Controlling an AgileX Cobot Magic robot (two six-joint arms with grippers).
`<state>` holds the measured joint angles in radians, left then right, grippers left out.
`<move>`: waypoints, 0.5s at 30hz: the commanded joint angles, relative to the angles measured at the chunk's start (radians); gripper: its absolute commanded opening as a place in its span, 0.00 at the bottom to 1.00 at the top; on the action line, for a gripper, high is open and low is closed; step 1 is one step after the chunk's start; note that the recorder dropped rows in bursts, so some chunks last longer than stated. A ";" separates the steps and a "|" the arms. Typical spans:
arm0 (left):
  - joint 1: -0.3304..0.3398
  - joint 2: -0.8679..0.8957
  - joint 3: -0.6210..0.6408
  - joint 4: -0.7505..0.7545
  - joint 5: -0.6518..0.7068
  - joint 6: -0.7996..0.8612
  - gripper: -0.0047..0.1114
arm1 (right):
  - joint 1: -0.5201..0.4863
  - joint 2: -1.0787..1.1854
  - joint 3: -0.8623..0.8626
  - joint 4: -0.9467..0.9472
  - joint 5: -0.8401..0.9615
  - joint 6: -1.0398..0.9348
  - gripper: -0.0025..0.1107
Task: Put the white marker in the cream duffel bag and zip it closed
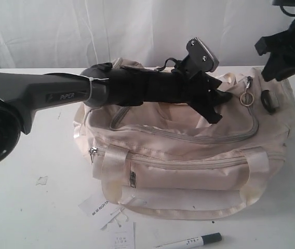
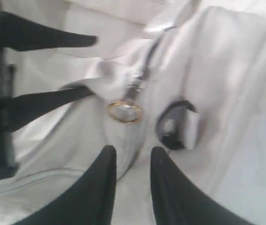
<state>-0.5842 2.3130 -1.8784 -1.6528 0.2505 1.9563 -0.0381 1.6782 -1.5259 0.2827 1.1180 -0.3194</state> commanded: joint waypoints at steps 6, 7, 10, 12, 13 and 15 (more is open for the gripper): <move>0.002 -0.065 0.003 0.038 0.148 -0.195 0.57 | -0.076 0.036 -0.015 -0.168 -0.075 0.141 0.27; 0.002 -0.076 0.003 0.038 0.178 -0.218 0.57 | -0.107 0.088 -0.056 -0.127 -0.057 0.141 0.28; 0.002 -0.080 0.003 0.055 0.222 -0.298 0.57 | -0.152 0.207 -0.169 0.011 0.001 0.070 0.34; -0.008 -0.078 0.003 0.180 0.205 -0.413 0.57 | -0.160 0.271 -0.248 0.035 -0.015 0.043 0.45; -0.018 -0.078 0.003 0.262 0.203 -0.504 0.57 | -0.160 0.292 -0.273 0.035 -0.026 0.043 0.50; -0.037 -0.076 0.003 0.362 0.200 -0.607 0.57 | -0.160 0.322 -0.298 0.037 -0.028 0.043 0.51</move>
<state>-0.5973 2.2442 -1.8784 -1.3764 0.4341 1.4519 -0.1929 1.9787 -1.7975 0.3096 1.0951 -0.2619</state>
